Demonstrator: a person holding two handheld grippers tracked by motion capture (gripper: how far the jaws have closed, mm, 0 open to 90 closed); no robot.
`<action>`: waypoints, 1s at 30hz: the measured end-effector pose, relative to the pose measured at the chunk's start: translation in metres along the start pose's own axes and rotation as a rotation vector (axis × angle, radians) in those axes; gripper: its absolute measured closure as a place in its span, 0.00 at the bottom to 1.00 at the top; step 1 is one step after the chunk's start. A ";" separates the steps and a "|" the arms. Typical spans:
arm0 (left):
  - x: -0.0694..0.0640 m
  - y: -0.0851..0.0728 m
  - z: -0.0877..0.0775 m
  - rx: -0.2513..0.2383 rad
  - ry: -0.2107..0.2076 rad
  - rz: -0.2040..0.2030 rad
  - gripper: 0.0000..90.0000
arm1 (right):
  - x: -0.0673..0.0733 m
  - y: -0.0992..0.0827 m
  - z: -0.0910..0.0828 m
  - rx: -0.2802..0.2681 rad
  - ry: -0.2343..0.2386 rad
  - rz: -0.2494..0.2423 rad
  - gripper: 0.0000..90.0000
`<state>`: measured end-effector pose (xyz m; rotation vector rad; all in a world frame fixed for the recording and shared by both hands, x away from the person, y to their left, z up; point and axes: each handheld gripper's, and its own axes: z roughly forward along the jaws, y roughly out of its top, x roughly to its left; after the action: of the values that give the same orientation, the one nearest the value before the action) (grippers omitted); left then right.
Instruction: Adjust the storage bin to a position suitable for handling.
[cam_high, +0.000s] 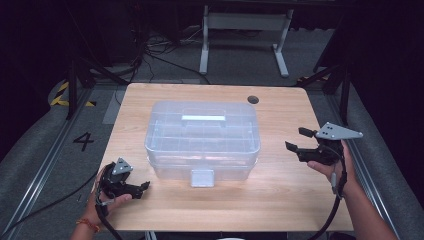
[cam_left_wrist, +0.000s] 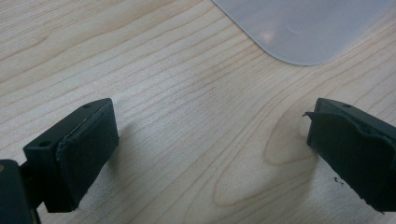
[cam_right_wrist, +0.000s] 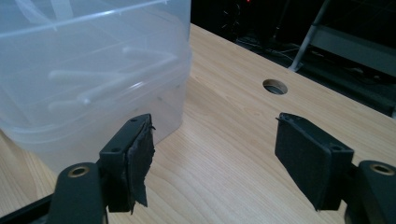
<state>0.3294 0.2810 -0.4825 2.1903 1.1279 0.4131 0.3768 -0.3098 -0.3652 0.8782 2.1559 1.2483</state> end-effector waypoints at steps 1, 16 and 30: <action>0.000 0.000 0.000 0.001 0.002 0.001 0.03 | 0.000 0.002 0.000 0.001 0.000 0.003 0.32; 0.000 0.000 0.000 0.001 0.002 0.001 0.03 | 0.015 0.039 0.014 -0.005 0.006 -0.086 0.32; 0.000 0.000 0.000 0.000 0.001 0.001 0.03 | 0.029 0.069 0.032 -0.037 0.051 -0.121 0.33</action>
<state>0.3294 0.2811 -0.4825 2.1911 1.1281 0.4148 0.3986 -0.2447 -0.3215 0.6969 2.1829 1.2584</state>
